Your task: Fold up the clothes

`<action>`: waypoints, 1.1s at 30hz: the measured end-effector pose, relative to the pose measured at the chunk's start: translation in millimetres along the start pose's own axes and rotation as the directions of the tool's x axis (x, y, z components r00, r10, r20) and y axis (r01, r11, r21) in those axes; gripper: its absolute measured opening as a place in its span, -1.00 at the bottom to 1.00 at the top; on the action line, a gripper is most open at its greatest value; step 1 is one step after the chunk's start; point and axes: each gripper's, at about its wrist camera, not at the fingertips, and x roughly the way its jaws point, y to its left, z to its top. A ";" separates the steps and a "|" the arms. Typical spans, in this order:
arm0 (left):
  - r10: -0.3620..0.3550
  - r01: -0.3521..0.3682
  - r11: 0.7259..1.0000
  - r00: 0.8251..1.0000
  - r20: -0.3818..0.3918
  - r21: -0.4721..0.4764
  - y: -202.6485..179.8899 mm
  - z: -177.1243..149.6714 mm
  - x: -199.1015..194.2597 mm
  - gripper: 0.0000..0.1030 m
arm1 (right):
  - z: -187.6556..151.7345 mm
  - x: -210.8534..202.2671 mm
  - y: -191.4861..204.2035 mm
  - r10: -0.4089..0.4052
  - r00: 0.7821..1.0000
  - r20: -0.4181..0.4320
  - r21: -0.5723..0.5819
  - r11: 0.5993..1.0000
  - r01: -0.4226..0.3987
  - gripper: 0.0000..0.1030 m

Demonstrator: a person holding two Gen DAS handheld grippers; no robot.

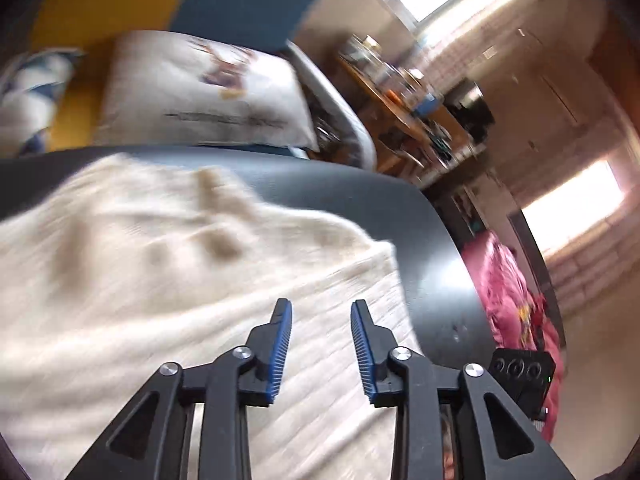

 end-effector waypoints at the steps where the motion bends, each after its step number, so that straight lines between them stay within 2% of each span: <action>1: 0.032 -0.032 0.999 0.999 0.021 -0.023 11.4 -9.5 -13.4 -0.28 | 0.3 1.1 1.7 -0.014 1.000 -0.009 -0.008 1.000 0.014 0.46; 3: 0.098 -0.094 0.993 0.993 0.061 -0.071 34.3 -28.6 -40.3 -0.25 | 2.4 5.3 11.0 -0.084 0.995 -0.046 -0.041 0.996 0.083 0.46; 5: 0.149 -0.140 0.985 0.985 0.083 -0.103 52.6 -42.4 -58.2 -0.25 | 5.4 11.7 24.9 -0.184 0.978 -0.095 -0.098 0.980 0.175 0.47; 8: 0.186 -0.171 0.977 0.975 0.119 -0.127 71.0 -57.3 -78.0 -0.22 | 13.8 17.6 59.5 -0.216 0.974 -0.070 -0.204 0.959 0.198 0.50; 10: 0.201 -0.185 0.974 0.971 0.129 -0.128 79.5 -63.4 -81.4 -0.11 | 20.3 35.0 79.4 -0.302 0.950 -0.072 -0.312 0.912 0.266 0.50; 12: 0.217 -0.200 0.972 0.967 0.134 -0.125 87.0 -68.5 -82.7 -0.11 | 21.3 58.2 86.0 -0.432 0.898 -0.082 -0.406 0.837 0.366 0.50; 13: 0.221 -0.204 0.970 0.966 0.137 -0.130 88.5 -71.0 -82.4 -0.11 | 20.9 71.4 81.3 -0.509 0.854 -0.104 -0.436 0.795 0.421 0.50; 14: 0.223 -0.203 0.969 0.965 0.139 -0.143 88.1 -73.4 -81.4 -0.12 | 17.5 85.8 70.4 -0.591 0.793 -0.144 -0.461 0.750 0.475 0.50; 15: 0.223 -0.202 0.968 0.965 0.140 -0.151 87.3 -75.9 -80.7 -0.12 | 10.8 93.5 62.9 -0.630 0.759 -0.165 -0.488 0.721 0.492 0.50; 16: 0.228 -0.207 0.967 0.963 0.142 -0.150 85.6 -78.3 -81.3 -0.12 | 3.3 88.9 63.7 -0.632 0.769 -0.099 -0.542 0.682 0.491 0.50; 19: 0.233 -0.214 0.968 0.960 0.157 -0.129 82.7 -85.2 -83.1 -0.12 | -14.2 81.3 66.1 -0.653 0.755 -0.058 -0.603 0.626 0.495 0.50; 21: 0.215 -0.193 0.971 0.963 0.163 -0.140 85.7 -86.5 -86.1 -0.12 | -8.7 74.6 60.3 -0.626 0.776 -0.079 -0.568 0.668 0.481 0.50; 23: 0.171 -0.137 0.969 0.973 0.153 -0.207 95.0 -79.6 -92.0 -0.11 | -3.7 72.9 58.2 -0.611 0.786 -0.091 -0.556 0.686 0.469 0.51; 25: 0.152 -0.098 0.954 0.973 0.175 -0.285 100.8 -78.0 -109.7 -0.10 | -1.8 70.6 64.8 -0.623 0.775 -0.107 -0.547 0.688 0.478 0.50; 26: 0.155 -0.084 0.945 0.966 0.205 -0.317 102.5 -79.3 -123.9 -0.03 | -1.6 68.8 70.5 -0.632 0.767 -0.116 -0.538 0.689 0.486 0.50; 27: 0.156 -0.061 0.935 0.956 0.250 -0.351 106.1 -84.4 -142.9 0.11 | -3.6 64.4 80.2 -0.604 0.789 -0.113 -0.515 0.715 0.473 0.50; 28: 0.150 -0.024 0.921 0.943 0.297 -0.389 111.9 -91.8 -163.3 0.16 | -9.6 57.0 89.4 -0.554 0.825 -0.112 -0.493 0.752 0.437 0.50; 29: 0.148 0.016 0.902 0.928 0.342 -0.432 121.1 -101.7 -184.9 0.28 | -19.1 51.2 98.3 -0.508 0.852 -0.127 -0.482 0.782 0.395 0.50; 30: 0.149 0.058 0.877 0.911 0.384 -0.477 133.3 -113.7 -207.7 0.40 | -30.5 49.3 106.5 -0.479 0.864 -0.152 -0.482 0.800 0.359 0.50; 33: 0.254 0.098 0.786 0.849 0.463 -0.610 177.1 -157.1 -278.4 0.42 | -67.2 54.3 123.9 -0.440 0.876 -0.199 -0.512 0.809 0.290 0.50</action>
